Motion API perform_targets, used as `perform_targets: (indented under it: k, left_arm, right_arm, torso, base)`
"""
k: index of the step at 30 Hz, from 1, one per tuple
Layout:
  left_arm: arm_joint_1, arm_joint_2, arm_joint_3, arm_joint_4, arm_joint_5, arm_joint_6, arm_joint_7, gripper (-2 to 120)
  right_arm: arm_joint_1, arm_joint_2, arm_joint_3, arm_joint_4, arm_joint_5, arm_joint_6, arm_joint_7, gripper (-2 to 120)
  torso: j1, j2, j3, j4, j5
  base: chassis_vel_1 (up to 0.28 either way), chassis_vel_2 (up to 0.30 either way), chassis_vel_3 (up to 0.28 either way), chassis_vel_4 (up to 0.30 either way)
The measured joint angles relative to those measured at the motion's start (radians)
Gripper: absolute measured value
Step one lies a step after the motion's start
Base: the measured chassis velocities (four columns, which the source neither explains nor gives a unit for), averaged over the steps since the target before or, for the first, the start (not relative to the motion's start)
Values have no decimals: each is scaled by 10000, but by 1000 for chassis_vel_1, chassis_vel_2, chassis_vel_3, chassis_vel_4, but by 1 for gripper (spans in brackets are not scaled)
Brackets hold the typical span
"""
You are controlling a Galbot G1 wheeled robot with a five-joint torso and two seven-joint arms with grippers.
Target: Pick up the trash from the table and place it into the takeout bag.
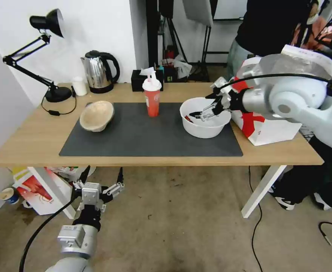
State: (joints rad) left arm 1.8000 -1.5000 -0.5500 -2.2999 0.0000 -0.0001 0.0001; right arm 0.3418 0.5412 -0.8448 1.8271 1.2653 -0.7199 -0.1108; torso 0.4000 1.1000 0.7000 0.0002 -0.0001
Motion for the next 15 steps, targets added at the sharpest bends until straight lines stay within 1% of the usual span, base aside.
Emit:
perform_targets:
  k: [2, 10, 11, 12, 13, 14, 15]
  left_arm:
    - [0, 0, 0, 0, 0, 0, 0, 100]
    - [0, 0, -1, 0, 0, 0, 0, 100]
    - [0, 0, 0, 0, 0, 0, 0, 100]
    - [0, 0, 0, 0, 0, 0, 0, 100]
    - [0, 0, 1, 0, 0, -1, 2, 100]
    - [1, -1, 1, 0, 0, 0, 1, 100]
    - [1, -1, 1, 0, 0, 0, 1, 100]
  right_arm:
    - [110, 34, -156, -41, 70, -24, 64, 100]
    - [295, 174, -457, -184, 219, -51, 138, 100]
    - [462, 403, -758, -406, 370, -52, 180, 100]
    - [596, 602, -1003, -581, 494, -54, 209, 100]
    - [973, 1212, -1711, -1098, 871, -55, 290, 100]
    - [1117, 1456, -1985, -1292, 1022, -55, 320, 100]
    - [1117, 1456, -1985, -1292, 1022, -55, 320, 100]
  torso:
    - [0, 0, 0, 1, -1]
    - [-1, 2, 0, -8, 1]
    - [-2, 2, -1, -14, 1]
    - [-2, 3, -1, -11, 2]
    - [-1, 1, 1, 0, 3]
    - [1, 0, 3, 12, -2]
    - [1, 0, 3, 12, -2]
  base:
    - [0, 0, 0, 0]
    - [0, 0, 0, 0]
    - [0, 0, 0, 0]
    - [0, 0, 0, 0]
    - [0, 0, 0, 0]
    - [0, 0, 0, 0]
    - [0, 0, 0, 0]
